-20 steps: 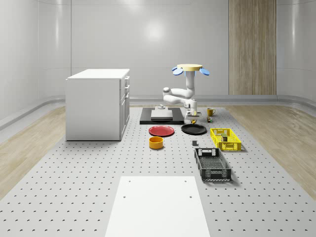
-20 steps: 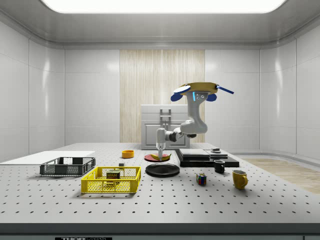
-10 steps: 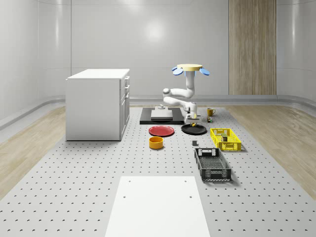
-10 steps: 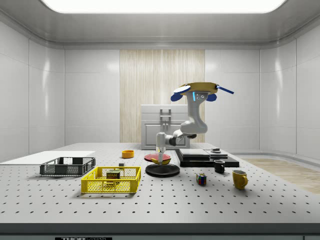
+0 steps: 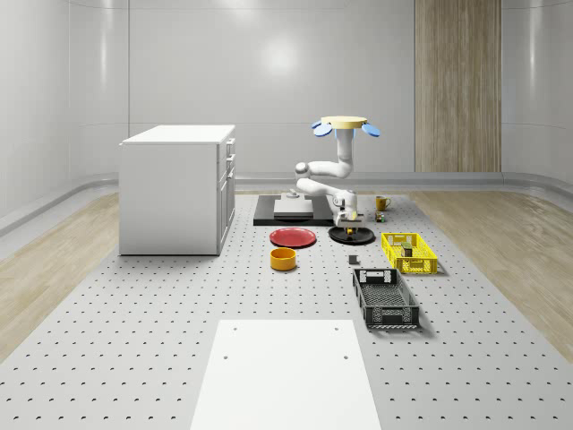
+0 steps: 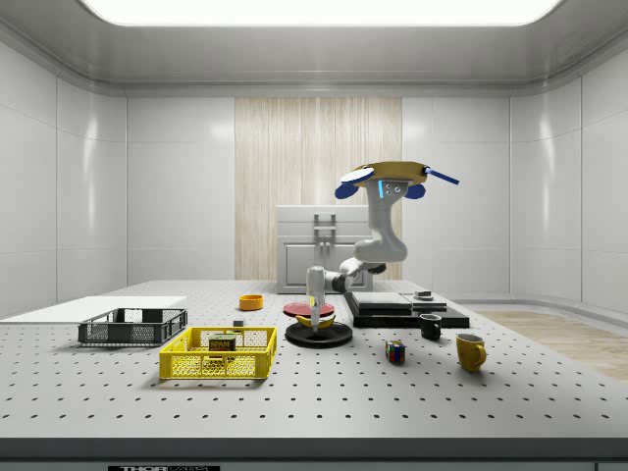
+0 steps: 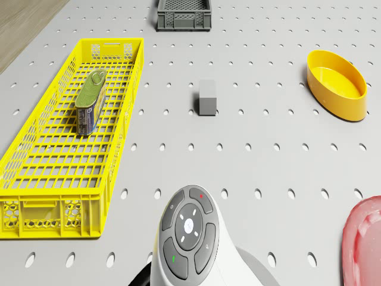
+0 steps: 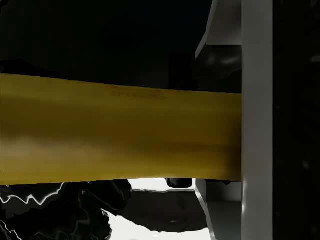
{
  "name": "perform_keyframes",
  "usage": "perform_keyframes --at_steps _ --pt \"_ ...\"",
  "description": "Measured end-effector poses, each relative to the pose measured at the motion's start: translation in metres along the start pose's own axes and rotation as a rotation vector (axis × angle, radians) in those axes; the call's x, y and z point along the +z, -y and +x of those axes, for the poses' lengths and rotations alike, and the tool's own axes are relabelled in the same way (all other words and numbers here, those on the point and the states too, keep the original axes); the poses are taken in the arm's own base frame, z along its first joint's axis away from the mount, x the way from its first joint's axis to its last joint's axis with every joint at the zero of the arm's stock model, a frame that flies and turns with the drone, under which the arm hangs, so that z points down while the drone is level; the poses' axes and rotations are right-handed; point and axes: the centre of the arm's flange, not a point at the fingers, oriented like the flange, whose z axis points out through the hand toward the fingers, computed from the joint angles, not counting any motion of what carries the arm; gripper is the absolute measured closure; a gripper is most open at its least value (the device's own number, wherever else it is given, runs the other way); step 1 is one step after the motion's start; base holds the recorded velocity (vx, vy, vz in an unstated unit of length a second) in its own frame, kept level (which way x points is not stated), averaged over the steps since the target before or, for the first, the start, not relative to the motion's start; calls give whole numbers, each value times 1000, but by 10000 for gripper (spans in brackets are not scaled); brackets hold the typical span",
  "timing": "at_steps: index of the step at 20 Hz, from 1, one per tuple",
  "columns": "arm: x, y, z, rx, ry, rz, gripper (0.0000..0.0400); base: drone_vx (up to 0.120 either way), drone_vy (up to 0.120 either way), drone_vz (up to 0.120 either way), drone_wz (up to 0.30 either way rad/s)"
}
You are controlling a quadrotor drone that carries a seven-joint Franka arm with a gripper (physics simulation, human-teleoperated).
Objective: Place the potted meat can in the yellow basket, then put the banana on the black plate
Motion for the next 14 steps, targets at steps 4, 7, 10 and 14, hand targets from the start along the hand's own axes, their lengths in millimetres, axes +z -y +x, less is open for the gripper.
perform_keyframes --at_steps 4,7,10,14 --pt "-8 0 0 -12 2 1 39 0 0 0 0" --pt "-20 0 0 -17 3 1 18 0 0 0 0" --pt "-30 0 0 -20 4 2 9 0 0 0 0" --pt "-39 0 0 -22 4 2 3 0 0 0 0"
